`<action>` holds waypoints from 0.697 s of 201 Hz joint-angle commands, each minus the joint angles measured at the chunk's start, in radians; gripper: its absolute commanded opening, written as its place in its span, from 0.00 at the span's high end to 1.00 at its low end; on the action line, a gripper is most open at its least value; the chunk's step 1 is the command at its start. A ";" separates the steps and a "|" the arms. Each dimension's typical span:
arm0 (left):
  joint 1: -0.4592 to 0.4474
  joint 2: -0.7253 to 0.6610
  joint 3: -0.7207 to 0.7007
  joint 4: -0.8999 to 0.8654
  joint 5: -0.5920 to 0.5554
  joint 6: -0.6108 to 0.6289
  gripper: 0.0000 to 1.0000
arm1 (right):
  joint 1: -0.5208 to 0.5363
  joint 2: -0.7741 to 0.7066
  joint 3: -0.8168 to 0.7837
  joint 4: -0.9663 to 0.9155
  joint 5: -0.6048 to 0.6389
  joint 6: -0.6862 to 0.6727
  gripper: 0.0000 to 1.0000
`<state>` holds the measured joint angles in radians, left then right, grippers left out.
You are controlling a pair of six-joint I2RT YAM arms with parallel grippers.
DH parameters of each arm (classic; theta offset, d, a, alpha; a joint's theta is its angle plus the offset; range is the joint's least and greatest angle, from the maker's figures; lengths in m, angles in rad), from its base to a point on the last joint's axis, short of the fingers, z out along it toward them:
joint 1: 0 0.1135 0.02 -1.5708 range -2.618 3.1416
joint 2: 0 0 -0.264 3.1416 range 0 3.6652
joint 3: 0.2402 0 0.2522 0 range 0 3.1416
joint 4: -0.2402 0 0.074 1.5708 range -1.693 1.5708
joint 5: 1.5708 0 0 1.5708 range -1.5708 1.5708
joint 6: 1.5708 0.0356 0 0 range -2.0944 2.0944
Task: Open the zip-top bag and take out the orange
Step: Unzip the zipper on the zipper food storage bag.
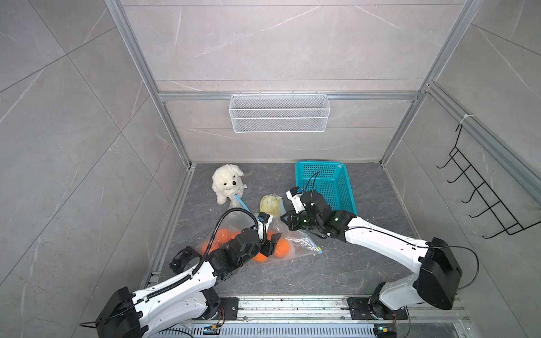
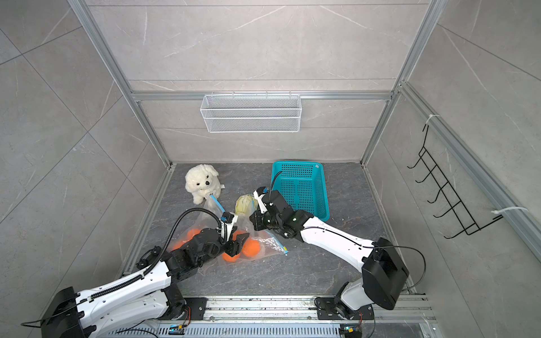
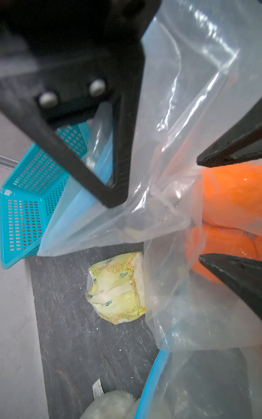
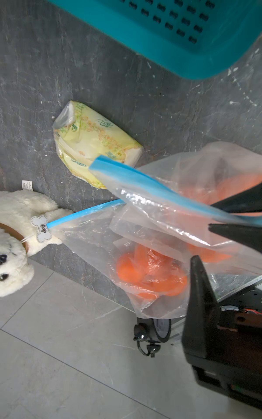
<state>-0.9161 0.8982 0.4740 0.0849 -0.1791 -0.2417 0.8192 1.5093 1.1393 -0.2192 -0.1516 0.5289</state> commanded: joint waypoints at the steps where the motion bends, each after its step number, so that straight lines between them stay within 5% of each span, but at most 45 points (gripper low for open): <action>1: -0.022 -0.025 0.000 0.117 0.011 0.085 0.30 | 0.004 0.027 0.058 -0.085 0.082 0.043 0.87; 74: -0.258 0.041 0.026 0.242 -0.233 0.297 0.09 | -0.052 0.148 0.172 -0.121 0.124 0.092 0.93; 140: -0.400 0.426 0.165 0.386 -0.568 0.412 0.00 | -0.060 0.133 0.153 -0.054 0.054 0.145 0.93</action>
<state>-1.2984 1.2133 0.5484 0.3695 -0.5663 0.0994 0.7570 1.6550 1.2812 -0.3073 -0.0673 0.6411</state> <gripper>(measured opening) 0.989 0.075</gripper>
